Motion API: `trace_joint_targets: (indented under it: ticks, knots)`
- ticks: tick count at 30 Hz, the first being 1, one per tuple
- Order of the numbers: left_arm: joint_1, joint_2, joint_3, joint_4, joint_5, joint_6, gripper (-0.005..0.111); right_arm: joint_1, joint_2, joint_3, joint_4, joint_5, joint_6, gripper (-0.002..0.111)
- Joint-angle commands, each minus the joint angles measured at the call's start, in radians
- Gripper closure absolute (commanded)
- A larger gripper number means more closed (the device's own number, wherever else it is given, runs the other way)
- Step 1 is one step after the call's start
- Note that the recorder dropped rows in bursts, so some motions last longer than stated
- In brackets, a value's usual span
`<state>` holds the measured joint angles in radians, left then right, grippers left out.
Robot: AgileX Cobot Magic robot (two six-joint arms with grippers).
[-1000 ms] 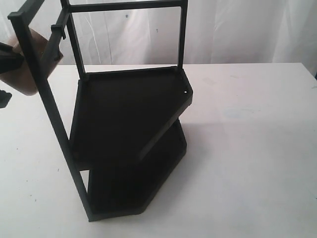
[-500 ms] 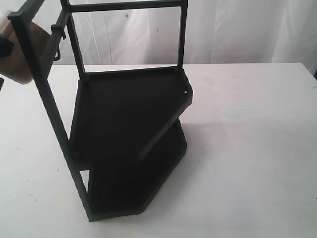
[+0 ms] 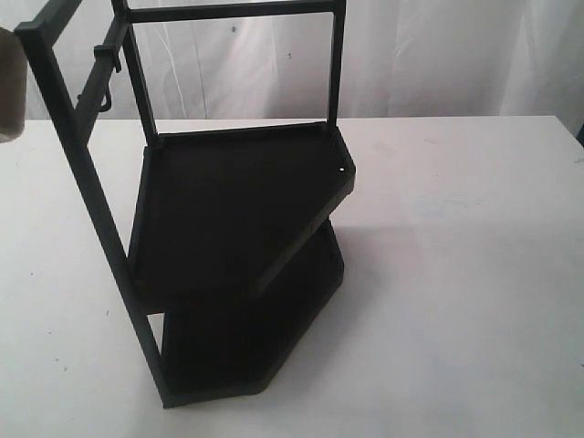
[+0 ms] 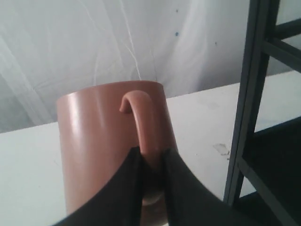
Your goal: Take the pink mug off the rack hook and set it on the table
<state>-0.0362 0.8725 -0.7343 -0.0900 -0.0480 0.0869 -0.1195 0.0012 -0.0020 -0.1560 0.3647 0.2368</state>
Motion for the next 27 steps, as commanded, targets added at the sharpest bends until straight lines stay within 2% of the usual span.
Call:
trace_joint_targets:
  ticks: [1, 4, 8, 16, 18, 23, 25, 27]
  knots:
    - [0.006, -0.007, 0.162, -0.095, -0.292, -0.153, 0.107, 0.004, -0.001, 0.002, 0.0, -0.007, 0.002, 0.108]
    - [0.006, 0.003, 0.284, -0.145, -0.449, -0.231, 0.107, 0.004, -0.001, 0.002, 0.0, -0.007, 0.002, 0.108]
    - [0.006, 0.044, 0.383, -0.141, -0.559, -0.274, 0.107, 0.004, -0.001, 0.002, 0.0, -0.007, 0.002, 0.108]
    - [0.006, 0.167, 0.39, -0.087, -0.624, -0.214, 0.107, 0.004, -0.001, 0.002, 0.0, -0.007, 0.002, 0.108]
    - [0.006, 0.199, 0.346, -0.082, -0.547, -0.214, 0.107, 0.004, -0.001, 0.002, 0.0, -0.007, 0.002, 0.108]
    - [0.006, 0.341, 0.16, -0.065, -0.21, -0.214, 0.107, 0.004, -0.001, 0.002, 0.0, -0.007, 0.002, 0.108]
    - [0.012, 0.398, 0.102, -0.032, -0.156, -0.211, 0.107, 0.004, -0.001, 0.002, 0.0, -0.007, 0.002, 0.108]
    - [0.012, 0.43, 0.073, -0.028, -0.169, -0.211, 0.107, 0.004, -0.001, 0.002, 0.0, -0.007, 0.002, 0.108]
